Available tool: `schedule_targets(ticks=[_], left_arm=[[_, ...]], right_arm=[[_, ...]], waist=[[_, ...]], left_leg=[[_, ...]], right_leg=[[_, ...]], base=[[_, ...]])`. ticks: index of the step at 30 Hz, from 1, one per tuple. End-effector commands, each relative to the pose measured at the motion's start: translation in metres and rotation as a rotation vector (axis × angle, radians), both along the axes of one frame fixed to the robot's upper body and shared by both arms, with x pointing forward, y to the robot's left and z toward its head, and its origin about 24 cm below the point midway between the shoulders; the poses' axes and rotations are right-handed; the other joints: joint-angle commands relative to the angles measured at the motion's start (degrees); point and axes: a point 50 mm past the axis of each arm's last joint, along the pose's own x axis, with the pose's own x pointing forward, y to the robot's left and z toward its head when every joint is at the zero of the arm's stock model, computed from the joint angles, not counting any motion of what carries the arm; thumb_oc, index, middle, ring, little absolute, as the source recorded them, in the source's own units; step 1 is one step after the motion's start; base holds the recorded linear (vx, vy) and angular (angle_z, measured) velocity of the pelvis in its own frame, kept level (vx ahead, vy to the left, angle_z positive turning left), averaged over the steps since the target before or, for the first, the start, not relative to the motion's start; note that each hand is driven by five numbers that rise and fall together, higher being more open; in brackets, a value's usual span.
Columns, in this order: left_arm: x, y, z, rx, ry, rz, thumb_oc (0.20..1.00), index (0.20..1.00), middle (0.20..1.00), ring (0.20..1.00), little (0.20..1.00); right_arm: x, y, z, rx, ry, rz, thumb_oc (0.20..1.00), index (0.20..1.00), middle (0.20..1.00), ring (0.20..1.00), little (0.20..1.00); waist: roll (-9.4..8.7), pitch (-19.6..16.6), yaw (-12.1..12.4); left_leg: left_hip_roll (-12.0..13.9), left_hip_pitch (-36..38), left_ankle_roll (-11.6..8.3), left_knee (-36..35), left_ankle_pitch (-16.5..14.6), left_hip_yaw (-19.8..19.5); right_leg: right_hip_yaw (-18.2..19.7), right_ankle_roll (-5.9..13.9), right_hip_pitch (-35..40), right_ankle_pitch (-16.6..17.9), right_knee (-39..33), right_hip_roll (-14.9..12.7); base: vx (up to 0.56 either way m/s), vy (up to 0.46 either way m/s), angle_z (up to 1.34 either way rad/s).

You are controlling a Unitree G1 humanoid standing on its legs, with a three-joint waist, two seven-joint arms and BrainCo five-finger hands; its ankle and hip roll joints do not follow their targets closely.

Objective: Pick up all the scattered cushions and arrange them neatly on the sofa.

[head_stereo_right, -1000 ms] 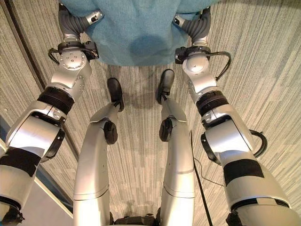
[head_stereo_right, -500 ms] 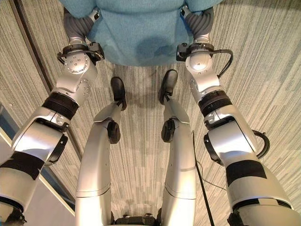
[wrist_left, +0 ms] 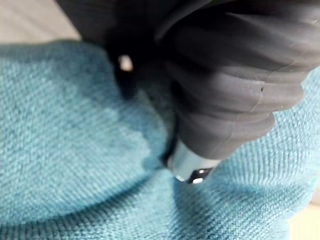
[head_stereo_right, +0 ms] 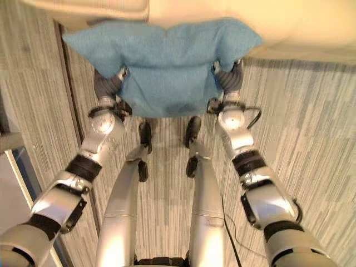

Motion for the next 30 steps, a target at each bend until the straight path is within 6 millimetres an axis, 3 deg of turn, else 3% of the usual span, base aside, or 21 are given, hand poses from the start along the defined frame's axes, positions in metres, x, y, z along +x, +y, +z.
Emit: schedule_targets(ticks=[1,2,3,4,5,6,9,11,12,16,18,20,23,24,25,26,28,30], left_arm=[[-0.021,-0.044,0.021,-0.006,-0.203,-0.224,0.200,0.200,0.200,0.200,0.200],[-0.025,-0.044,0.014,0.008,-0.190,-0.235,0.200,0.200,0.200,0.200,0.200],[-0.031,-0.044,-0.006,-0.011,-0.139,-0.261,0.200,0.200,0.200,0.200,0.200],[-0.032,-0.044,-0.006,-0.011,-0.138,-0.261,0.200,0.200,0.200,0.200,0.200],[-0.037,-0.046,-0.023,-0.013,-0.088,-0.290,0.200,0.200,0.200,0.200,0.200],[-0.037,-0.046,-0.023,-0.013,-0.087,-0.290,0.200,0.200,0.200,0.200,0.200],[-0.050,-0.050,-0.048,-0.021,-0.018,-0.337,0.200,0.200,0.200,0.200,0.200],[-0.054,-0.051,-0.053,-0.030,-0.004,-0.348,0.200,0.200,0.200,0.200,0.200],[-0.059,-0.052,-0.060,-0.040,0.019,-0.356,0.200,0.200,0.200,0.200,0.200],[-0.066,-0.048,-0.071,-0.044,0.055,-0.355,0.200,0.200,0.200,0.200,0.200],[-0.072,-0.044,-0.082,-0.051,0.090,-0.360,0.200,0.200,0.200,0.200,0.200],[-0.077,-0.042,-0.091,-0.051,0.125,-0.364,0.200,0.200,0.200,0.200,0.200],[-0.081,-0.036,-0.098,-0.049,0.150,-0.352,0.200,0.200,0.200,0.200,0.200],[-0.082,-0.034,-0.099,-0.053,0.155,-0.344,0.200,0.200,0.200,0.200,0.200],[-0.082,-0.029,-0.100,-0.044,0.156,-0.320,0.200,0.200,0.200,0.200,0.200],[-0.084,-0.022,-0.102,-0.036,0.159,-0.299,0.200,0.200,0.200,0.200,0.200],[-0.087,-0.018,-0.105,-0.024,0.171,-0.300,0.200,0.200,0.200,0.200,0.200],[-0.090,-0.017,-0.110,-0.026,0.190,-0.300,0.200,0.200,0.200,0.200,0.200]], right_arm=[[-0.024,0.048,0.015,-0.017,-0.191,0.229,0.200,0.200,0.200,0.200,0.200],[-0.027,0.048,0.006,-0.012,-0.170,0.239,0.200,0.200,0.200,0.200,0.200],[-0.035,0.050,-0.016,-0.015,-0.113,0.260,0.200,0.200,0.200,0.200,0.200],[-0.035,0.050,-0.016,-0.014,-0.113,0.260,0.200,0.200,0.200,0.200,0.200],[-0.042,0.050,-0.035,-0.019,-0.057,0.270,0.200,0.200,0.200,0.200,0.200],[-0.042,0.050,-0.035,-0.019,-0.057,0.270,0.200,0.200,0.200,0.200,0.200],[-0.057,0.047,-0.071,-0.013,0.049,0.265,0.200,0.200,0.200,0.200,0.200],[-0.061,0.044,-0.078,-0.022,0.072,0.256,0.200,0.200,0.200,0.200,0.200],[-0.068,0.044,-0.090,-0.013,0.113,0.264,0.200,0.200,0.200,0.200,0.200],[-0.075,0.032,-0.105,-0.022,0.172,0.246,0.200,0.200,0.200,0.200,0.200],[-0.081,0.025,-0.112,-0.043,0.201,0.238,0.200,0.200,0.200,0.200,0.200],[-0.084,0.021,-0.117,-0.039,0.221,0.230,0.200,0.200,0.200,0.200,0.200],[-0.085,0.027,-0.120,-0.054,0.233,0.252,0.200,0.200,0.200,0.200,0.200],[-0.085,0.030,-0.120,-0.062,0.233,0.259,0.200,0.200,0.200,0.200,0.200],[-0.086,0.036,-0.122,-0.063,0.240,0.269,0.200,0.200,0.200,0.200,0.200],[-0.087,0.038,-0.124,-0.071,0.243,0.276,0.200,0.200,0.200,0.200,0.200],[-0.091,0.038,-0.130,-0.085,0.268,0.284,0.200,0.200,0.200,0.200,0.200],[-0.093,0.037,-0.131,-0.095,0.269,0.290,0.200,0.200,0.200,0.200,0.200]], waist=[[1.57,-4.89,-0.81],[1.47,-5.16,-0.98],[1.39,-6.07,-1.14],[1.39,-5.88,-1.14],[1.34,-6.39,-1.35],[1.34,-6.23,-1.35],[0.65,-7.57,-2.30],[0.34,-8.30,-2.42],[-0.35,-9.73,-1.50],[-0.40,-12.86,0.32],[-0.08,-14.53,-0.44],[0.28,-16.78,-0.59],[0.68,-16.95,0.37],[0.84,-16.57,0.85],[0.95,-15.95,1.89],[1.70,-16.35,4.04],[1.60,-17.14,3.75],[1.12,-17.92,3.47]], left_leg=[[0.20,6.38,-2.94,-4.85,-0.48,-6.30],[0.04,8.14,-2.80,-6.62,1.68,-6.17],[0.39,14.64,-3.30,-9.97,2.64,-6.14],[0.40,14.98,-3.31,-10.14,2.69,-6.15],[1.08,20.68,-3.93,-12.76,3.60,-6.04],[1.08,20.94,-3.94,-12.88,3.64,-6.06],[2.72,30.04,-5.56,-14.16,4.27,-6.02],[3.12,32.53,-5.67,-14.30,3.98,-5.90],[0.93,37.79,-5.43,-13.98,3.27,-9.26],[-5.15,44.73,-4.13,-16.73,0.91,-18.70],[-4.37,48.14,-3.15,-19.93,-0.15,-16.56],[-5.29,51.47,-1.48,-23.10,-0.88,-14.43],[-5.15,53.54,-0.21,-24.74,-1.10,-10.46],[-4.93,54.05,0.05,-25.03,-1.04,-9.42],[-4.32,54.90,0.10,-25.48,-1.06,-7.51],[-2.91,55.86,-0.01,-26.28,-1.33,-4.57],[-2.37,57.02,-0.14,-26.85,-1.48,-2.86],[-2.02,58.34,-0.52,-27.69,-1.59,-1.83]], right_leg=[[-1.48,6.52,9.52,-3.30,-5.16,-0.90],[-1.93,6.08,11.65,-1.39,-7.34,-0.92],[-2.68,6.10,18.40,-1.28,-10.57,-0.36],[-2.72,6.10,18.74,-1.24,-10.73,-0.34],[-3.44,5.94,24.64,-1.79,-12.64,0.09],[-3.48,5.94,24.91,-1.77,-12.75,0.10],[-4.68,5.44,37.04,-2.72,-17.43,1.62],[-4.85,5.47,40.09,-2.71,-18.91,2.09],[-3.52,5.54,46.29,-2.45,-21.87,3.27],[1.77,6.95,52.09,-0.57,-25.28,4.70],[2.94,7.62,54.23,0.05,-26.99,4.83],[5.63,9.66,55.27,2.70,-29.47,4.01],[6.62,11.47,54.27,3.88,-28.19,3.41],[5.86,11.82,53.71,3.75,-27.18,3.27],[1.00,12.12,53.08,3.40,-25.30,2.20],[-12.73,10.84,53.72,2.06,-23.67,-1.78],[-17.49,10.43,54.89,0.75,-22.85,-2.14],[-17.02,10.10,56.12,0.92,-24.74,-1.21]], base=[[0.00,0.000,0.00],[0.01,-0.065,-0.01],[0.00,-0.065,0.00],[0.13,-0.124,0.03],[0.08,-0.066,0.07],[0.12,-0.118,0.10],[0.17,-0.149,0.11],[0.16,-0.031,0.10],[0.21,0.051,-0.09],[0.22,0.156,-0.61],[0.14,0.147,-1.21],[0.11,0.263,-1.06],[-0.05,0.191,-1.16],[-0.14,0.126,-1.69],[-0.13,0.068,-1.32],[-0.08,0.026,-1.21],[0.04,-0.039,-1.34],[0.11,-0.113,-1.06]])
